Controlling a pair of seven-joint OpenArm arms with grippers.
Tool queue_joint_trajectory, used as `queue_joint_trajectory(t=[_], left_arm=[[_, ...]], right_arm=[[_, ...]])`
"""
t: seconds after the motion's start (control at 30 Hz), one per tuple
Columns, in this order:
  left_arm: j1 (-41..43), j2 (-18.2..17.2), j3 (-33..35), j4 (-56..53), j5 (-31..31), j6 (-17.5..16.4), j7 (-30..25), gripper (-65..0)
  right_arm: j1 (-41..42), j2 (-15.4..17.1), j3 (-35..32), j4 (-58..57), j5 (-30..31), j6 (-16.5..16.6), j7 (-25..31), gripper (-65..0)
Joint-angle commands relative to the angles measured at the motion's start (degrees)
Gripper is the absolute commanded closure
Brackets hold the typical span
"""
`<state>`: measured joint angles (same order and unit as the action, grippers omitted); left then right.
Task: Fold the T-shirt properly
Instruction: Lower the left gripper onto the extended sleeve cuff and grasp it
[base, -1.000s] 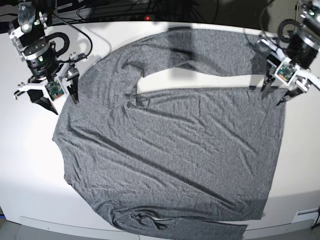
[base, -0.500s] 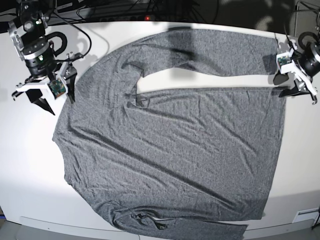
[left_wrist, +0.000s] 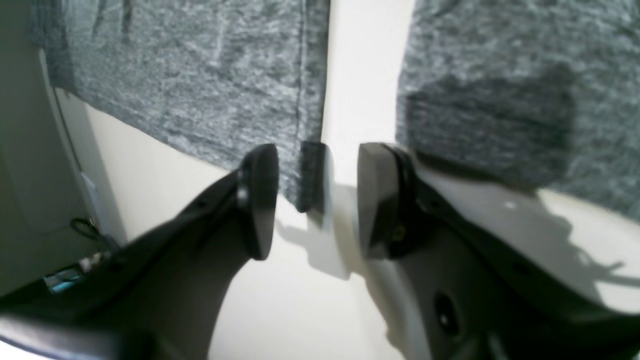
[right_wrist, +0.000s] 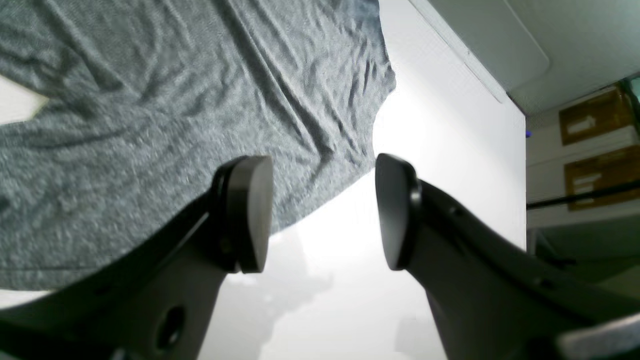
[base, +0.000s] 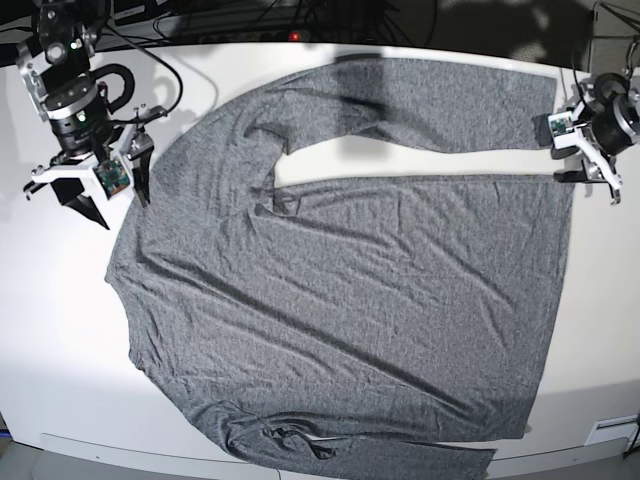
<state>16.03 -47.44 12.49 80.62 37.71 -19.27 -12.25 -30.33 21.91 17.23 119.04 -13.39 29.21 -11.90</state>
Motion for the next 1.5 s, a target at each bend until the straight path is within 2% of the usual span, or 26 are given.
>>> queue_joint_trajectory(t=[0.0,0.43,0.57,0.8,0.97,1.23,1.3,1.4,1.47], left_arm=[[-0.15,-1.14,-0.33,0.07,0.42,0.70,0.20,-25.6],[-0.87,-1.20,-0.31,-0.15,0.39,0.52,0.24,-25.6],[-2.93,-1.18,-0.26,-0.46,0.20,-2.86,0.22,-25.6],[-4.94,-1.20,3.15,-0.96,-0.79,-3.21,0.22,-25.6],[-8.57,-1.16,7.52,-5.90,-0.61,-3.04,0.42,-25.6],[-10.75,-2.01,7.85,-9.25,-0.70,-3.04,0.42,-25.1],[-10.08,-2.29,7.85,-9.25,-0.70,-3.04,0.42,-19.5],[-9.66,-1.92,7.85,-9.22,-0.70,-3.04,0.20,-4.2],[-9.68,-1.77,7.85,-9.22,-0.68,-3.02,0.13,0.0]], right_arm=[[0.20,0.61,0.33,1.11,0.13,-0.55,1.40,-32.7],[0.20,0.61,0.33,1.11,0.13,-0.55,1.38,-32.7],[0.17,0.61,0.33,1.11,0.13,-0.55,1.38,-32.7],[0.17,0.61,0.33,1.11,0.13,-0.55,1.38,-32.7],[0.17,0.59,0.33,1.11,0.13,-0.55,1.38,-32.7],[0.20,0.61,0.33,1.11,0.13,-0.52,1.40,-32.7],[0.20,0.61,0.33,1.11,0.13,-0.52,1.38,-32.7],[0.20,0.61,0.33,1.11,0.13,-0.55,1.44,-32.7],[0.20,0.61,0.33,1.11,0.35,-0.55,1.42,-32.7]])
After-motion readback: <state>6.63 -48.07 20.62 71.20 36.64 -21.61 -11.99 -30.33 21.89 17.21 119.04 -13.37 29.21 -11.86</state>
